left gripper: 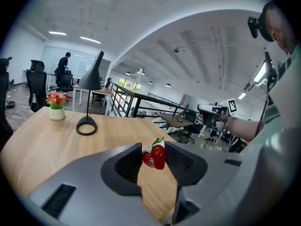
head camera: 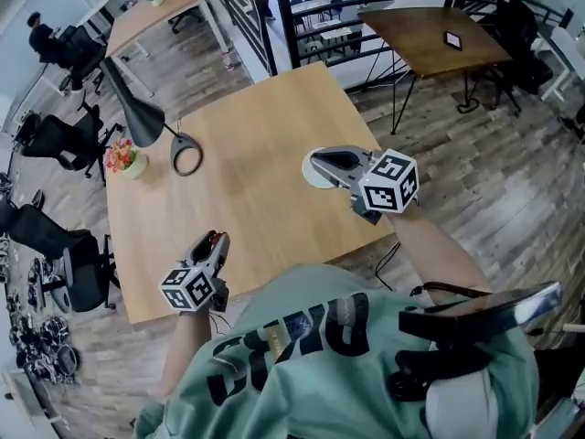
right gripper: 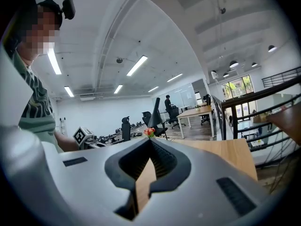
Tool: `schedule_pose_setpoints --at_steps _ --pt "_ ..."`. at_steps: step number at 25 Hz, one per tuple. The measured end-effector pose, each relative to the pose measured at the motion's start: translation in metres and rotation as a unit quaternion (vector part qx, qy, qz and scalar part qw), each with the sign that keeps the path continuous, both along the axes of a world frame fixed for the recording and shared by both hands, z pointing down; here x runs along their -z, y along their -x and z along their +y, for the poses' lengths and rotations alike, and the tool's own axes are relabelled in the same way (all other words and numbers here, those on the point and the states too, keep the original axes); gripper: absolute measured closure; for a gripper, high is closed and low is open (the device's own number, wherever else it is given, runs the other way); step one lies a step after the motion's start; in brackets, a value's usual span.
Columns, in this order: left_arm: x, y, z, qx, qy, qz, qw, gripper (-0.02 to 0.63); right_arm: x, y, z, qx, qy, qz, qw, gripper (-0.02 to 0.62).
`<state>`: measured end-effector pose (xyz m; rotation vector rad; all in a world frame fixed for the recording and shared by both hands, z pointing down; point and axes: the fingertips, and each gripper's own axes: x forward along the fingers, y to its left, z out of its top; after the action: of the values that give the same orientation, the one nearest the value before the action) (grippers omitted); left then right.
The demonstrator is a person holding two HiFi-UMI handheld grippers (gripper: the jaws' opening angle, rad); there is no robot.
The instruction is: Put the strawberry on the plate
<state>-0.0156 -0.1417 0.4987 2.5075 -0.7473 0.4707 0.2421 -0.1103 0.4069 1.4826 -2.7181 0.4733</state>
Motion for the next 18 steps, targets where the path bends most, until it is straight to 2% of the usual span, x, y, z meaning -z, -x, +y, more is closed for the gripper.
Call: schedule_pose_setpoints --at_steps 3,8,14,18 --pt "0.001 -0.007 -0.004 0.000 0.002 -0.001 1.0000 0.453 -0.009 -0.014 0.001 -0.010 0.010 -0.007 1.000 0.591" --pt "0.001 0.010 -0.030 -0.001 -0.002 0.013 0.9999 0.453 -0.015 -0.016 -0.015 -0.034 0.019 0.002 0.999 0.591" --pt "0.001 0.045 -0.077 -0.029 -0.014 0.032 0.9990 0.453 0.001 -0.002 -0.038 -0.088 0.021 0.033 0.995 0.591" --pt "-0.008 0.057 -0.104 -0.056 -0.022 0.036 0.9976 0.453 0.005 0.003 -0.050 -0.123 0.037 0.035 0.991 0.591"
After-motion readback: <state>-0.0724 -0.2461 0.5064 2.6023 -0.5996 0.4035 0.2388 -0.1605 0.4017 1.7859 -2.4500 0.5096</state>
